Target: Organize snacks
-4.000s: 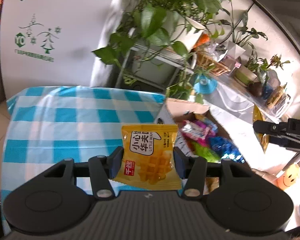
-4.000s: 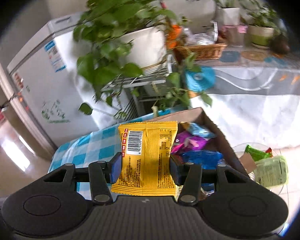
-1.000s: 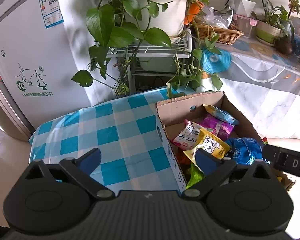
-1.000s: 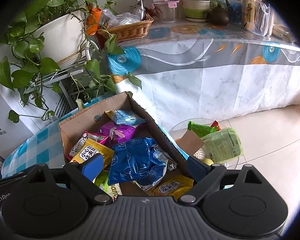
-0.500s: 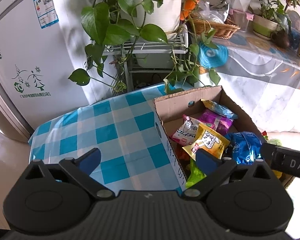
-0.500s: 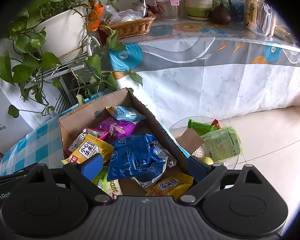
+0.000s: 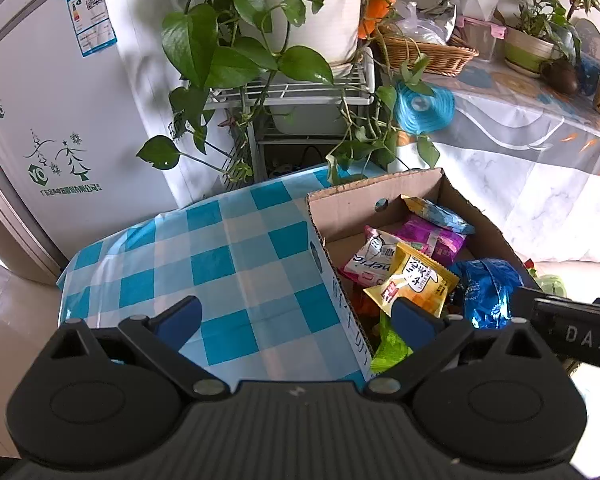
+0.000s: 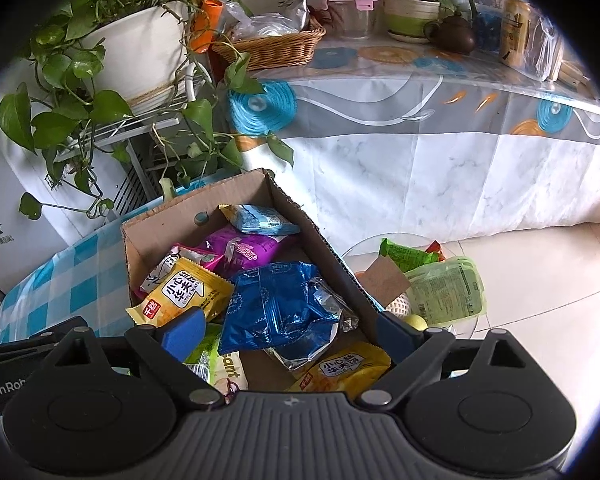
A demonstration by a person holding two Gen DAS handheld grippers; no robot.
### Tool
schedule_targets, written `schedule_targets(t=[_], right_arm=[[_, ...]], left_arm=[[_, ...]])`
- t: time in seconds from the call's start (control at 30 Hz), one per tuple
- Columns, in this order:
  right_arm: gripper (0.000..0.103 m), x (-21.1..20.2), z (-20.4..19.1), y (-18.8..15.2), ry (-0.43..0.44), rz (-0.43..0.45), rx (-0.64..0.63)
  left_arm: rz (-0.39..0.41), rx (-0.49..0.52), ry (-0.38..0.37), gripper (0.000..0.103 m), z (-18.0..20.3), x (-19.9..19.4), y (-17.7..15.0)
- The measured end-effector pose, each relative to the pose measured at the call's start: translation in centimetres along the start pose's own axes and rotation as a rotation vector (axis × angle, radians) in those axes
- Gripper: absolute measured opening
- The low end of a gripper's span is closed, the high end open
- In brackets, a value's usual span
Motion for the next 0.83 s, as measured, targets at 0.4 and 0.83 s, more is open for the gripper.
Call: schedule_targets(t=[0.4,0.83], right_arm=[[0.096,0.0,-0.3,-0.1,-0.001,0.0,-0.013],[0.096,0.1,-1.0,-0.3,0.005,-0.001,-0.038]], left_arm=[[-0.008,0.002,0.005,0.1,-0.2,0.1,-0.3],[0.003,-0.004,-0.001,0.1,-1.0,0.1,-0.8]])
Point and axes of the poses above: each gripper's, at about its wrist camera, not at the fingertips, and x roughly the way its jaws point, z to its right, y to its top, the point moved 10 cm from there along x, roughly the way its jaws point, and after that the axes turned 10 degrees about x, right-handed, at the moved point
